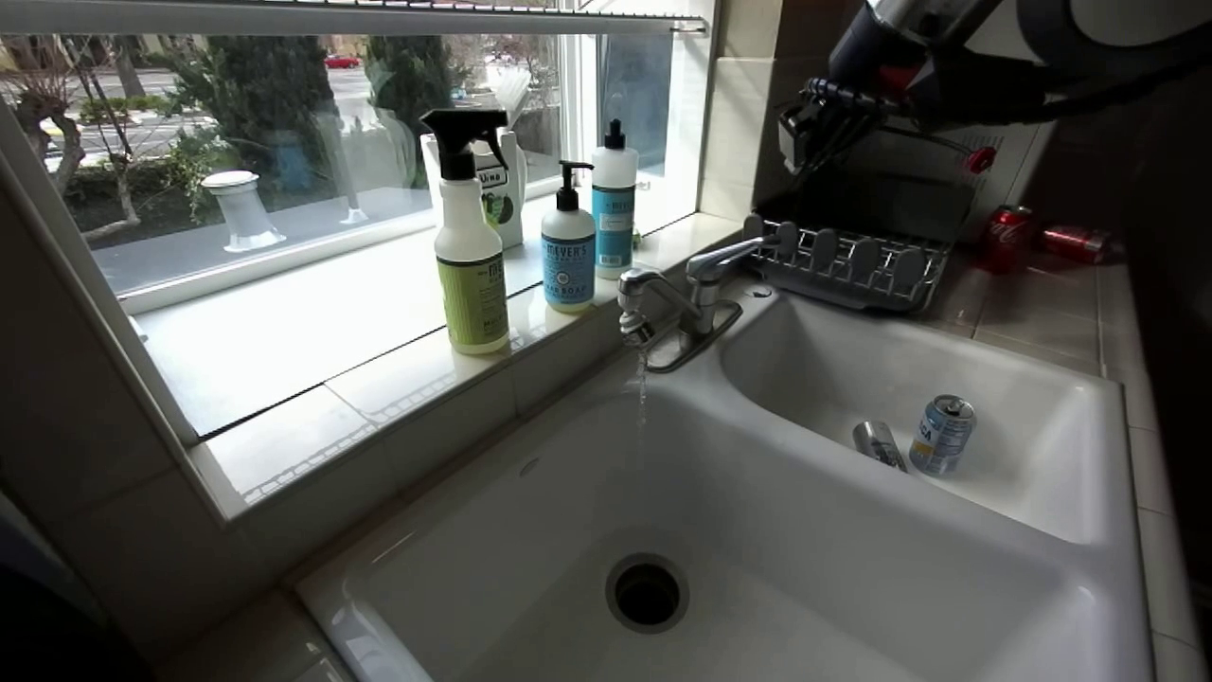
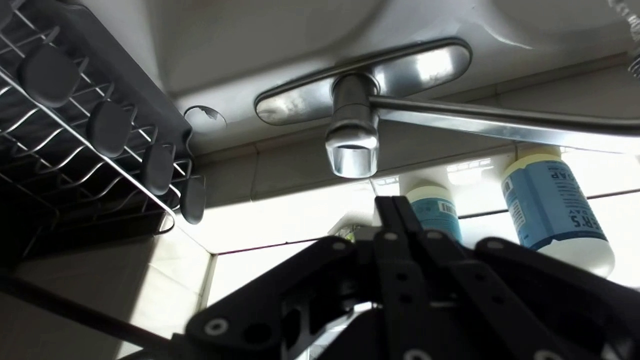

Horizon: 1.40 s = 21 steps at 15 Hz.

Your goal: Close the tap

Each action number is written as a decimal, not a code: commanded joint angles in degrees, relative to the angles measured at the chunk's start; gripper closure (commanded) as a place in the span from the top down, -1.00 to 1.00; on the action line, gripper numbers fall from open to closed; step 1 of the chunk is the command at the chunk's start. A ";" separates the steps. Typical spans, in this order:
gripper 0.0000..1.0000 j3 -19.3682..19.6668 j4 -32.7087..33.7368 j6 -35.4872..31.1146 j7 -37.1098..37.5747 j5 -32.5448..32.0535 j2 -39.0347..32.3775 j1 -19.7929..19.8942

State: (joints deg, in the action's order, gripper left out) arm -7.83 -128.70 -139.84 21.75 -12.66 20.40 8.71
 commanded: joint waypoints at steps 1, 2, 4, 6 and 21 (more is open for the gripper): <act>-1.00 0.80 1.34 -1.97 0.52 -1.48 -4.04 -0.22; -1.00 1.01 1.15 -4.28 0.44 -1.94 -4.57 -0.25; -0.98 1.42 0.43 -2.87 0.13 -0.69 -3.34 -0.93; -0.98 1.59 0.73 -3.51 0.11 -0.87 -4.12 -0.96; -1.00 5.01 -2.87 -9.25 -4.86 1.38 -7.49 -2.42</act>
State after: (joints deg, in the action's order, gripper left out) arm -4.02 -129.77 -147.42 18.85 -12.84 12.74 7.76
